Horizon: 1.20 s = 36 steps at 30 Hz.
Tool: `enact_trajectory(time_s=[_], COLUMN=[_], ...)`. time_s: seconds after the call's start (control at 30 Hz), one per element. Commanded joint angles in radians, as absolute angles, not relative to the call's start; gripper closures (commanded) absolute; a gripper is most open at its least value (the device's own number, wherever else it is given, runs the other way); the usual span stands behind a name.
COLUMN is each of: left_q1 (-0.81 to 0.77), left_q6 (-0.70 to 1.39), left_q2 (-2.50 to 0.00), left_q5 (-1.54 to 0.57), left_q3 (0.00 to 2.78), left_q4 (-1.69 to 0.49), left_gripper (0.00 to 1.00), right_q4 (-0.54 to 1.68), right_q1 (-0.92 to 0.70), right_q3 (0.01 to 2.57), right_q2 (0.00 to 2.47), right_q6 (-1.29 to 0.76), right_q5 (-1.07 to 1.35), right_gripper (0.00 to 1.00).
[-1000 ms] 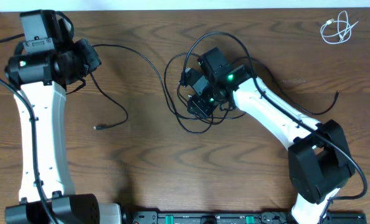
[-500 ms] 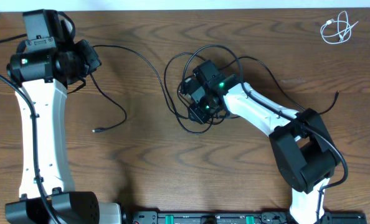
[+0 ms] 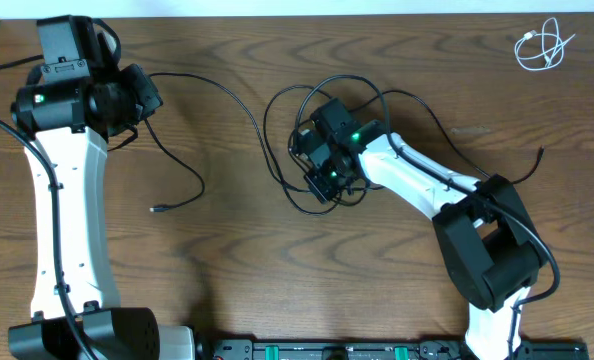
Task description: Untangle cables
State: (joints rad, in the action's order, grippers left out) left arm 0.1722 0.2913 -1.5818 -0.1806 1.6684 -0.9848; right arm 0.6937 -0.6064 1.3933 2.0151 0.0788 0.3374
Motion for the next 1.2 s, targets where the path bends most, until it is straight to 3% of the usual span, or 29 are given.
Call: enact_trajectory(time_s=[0.0,0.47,0.7,0.93,1.17], left_q1=[0.175,0.175,0.175,0.175,0.175], left_q6=[0.281,0.281,0.281,0.281,0.281], left_q2=[-1.582,-1.582,-1.582,-1.582,-1.582], left_q5=[-0.171,-0.171,-0.171,-0.171,-0.171], left_q3=[1.672,1.672,1.672,1.672,1.672], left_q4=[-0.987,-0.987,-0.987,-0.987,-0.987], left_gripper=[0.93,0.93,0.93,0.93,0.93], right_q4=[0.742,0.969,0.847,0.619,0.677], right_q1=[-0.609,-0.609,-0.587,-0.447,-0.346], right_q3=[1.415,1.420,1.420,1.420,1.419], right_q2=[1.910,1.551,1.504,1.504,1.537], right_q6=[0.056,0.000,-0.048,-0.134,-0.091], right_q5=[0.359,0.462,0.492,0.328,0.227], right_gripper=[0.99,0.99,0.99,0.99,0.99])
